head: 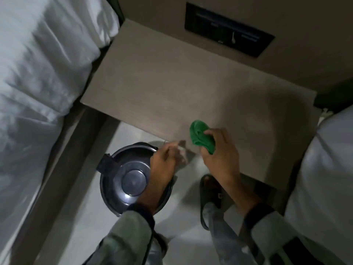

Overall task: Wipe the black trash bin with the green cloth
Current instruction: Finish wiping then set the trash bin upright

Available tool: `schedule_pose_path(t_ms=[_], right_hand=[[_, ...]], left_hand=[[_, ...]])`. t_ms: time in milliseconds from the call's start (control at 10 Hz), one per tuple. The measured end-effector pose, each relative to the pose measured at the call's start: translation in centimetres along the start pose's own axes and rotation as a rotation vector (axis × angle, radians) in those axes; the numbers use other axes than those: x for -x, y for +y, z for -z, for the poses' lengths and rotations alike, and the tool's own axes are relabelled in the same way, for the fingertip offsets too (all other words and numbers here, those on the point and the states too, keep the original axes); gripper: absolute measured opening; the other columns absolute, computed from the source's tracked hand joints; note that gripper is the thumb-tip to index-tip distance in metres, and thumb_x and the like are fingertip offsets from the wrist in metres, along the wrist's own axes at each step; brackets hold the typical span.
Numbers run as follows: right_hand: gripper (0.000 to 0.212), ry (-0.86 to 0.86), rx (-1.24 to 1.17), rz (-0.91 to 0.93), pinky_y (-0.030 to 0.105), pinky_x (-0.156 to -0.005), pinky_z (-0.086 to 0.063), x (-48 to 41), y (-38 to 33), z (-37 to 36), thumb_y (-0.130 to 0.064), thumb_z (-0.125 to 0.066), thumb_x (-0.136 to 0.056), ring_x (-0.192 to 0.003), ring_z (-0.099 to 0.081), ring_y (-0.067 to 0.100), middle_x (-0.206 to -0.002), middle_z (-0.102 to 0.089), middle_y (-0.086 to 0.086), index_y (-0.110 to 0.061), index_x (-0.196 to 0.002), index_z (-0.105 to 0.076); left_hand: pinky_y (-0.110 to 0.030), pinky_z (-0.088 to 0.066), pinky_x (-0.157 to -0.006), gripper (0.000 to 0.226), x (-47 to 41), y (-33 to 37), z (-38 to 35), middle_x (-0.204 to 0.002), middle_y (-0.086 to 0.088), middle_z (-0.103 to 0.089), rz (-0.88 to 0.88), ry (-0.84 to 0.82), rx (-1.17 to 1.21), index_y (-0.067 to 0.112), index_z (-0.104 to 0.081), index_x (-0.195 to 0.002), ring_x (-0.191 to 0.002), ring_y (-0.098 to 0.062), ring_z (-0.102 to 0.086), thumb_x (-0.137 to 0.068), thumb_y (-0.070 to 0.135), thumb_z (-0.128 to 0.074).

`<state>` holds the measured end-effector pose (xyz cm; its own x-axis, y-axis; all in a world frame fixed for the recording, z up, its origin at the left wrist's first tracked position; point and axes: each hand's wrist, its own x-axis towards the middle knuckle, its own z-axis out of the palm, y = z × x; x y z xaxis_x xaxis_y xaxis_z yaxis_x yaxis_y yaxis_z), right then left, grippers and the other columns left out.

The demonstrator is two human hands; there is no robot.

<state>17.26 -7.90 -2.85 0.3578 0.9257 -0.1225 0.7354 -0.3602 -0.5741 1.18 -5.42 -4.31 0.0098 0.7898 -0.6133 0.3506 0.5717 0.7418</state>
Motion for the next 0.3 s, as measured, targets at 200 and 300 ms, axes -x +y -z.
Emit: schedule_pose_path(t_ms=[200,300], right_hand=[[0.054,-0.472,0.455,0.155,0.044,-0.111,-0.036,-4.8,3.1,0.4,-0.023,-0.06,-0.085,-0.131,-0.045,0.034,-0.142,-0.049,0.013,-0.013,-0.138,-0.052],[0.065,-0.563,0.536,0.246,0.037,-0.116,-0.031,-5.9,2.4,2.5,-0.025,-0.056,-0.085,-0.14,-0.039,0.028,-0.154,-0.041,0.009,-0.018,-0.148,-0.042]], left_hand=[[-0.041,-0.054,-0.087,0.037,-1.3,3.4,-0.7,-0.109,-0.018,-0.075,-0.197,-0.083,-0.573,0.022,-0.062,-0.136,-0.103,-0.039,-0.07,-0.102,0.011,-0.05],[-0.047,-0.04,-0.11,0.053,2.3,3.4,2.0,-0.147,-0.013,-0.059,-0.377,-0.106,-1.036,0.026,-0.044,-0.152,-0.14,-0.035,-0.048,-0.1,0.02,-0.049]])
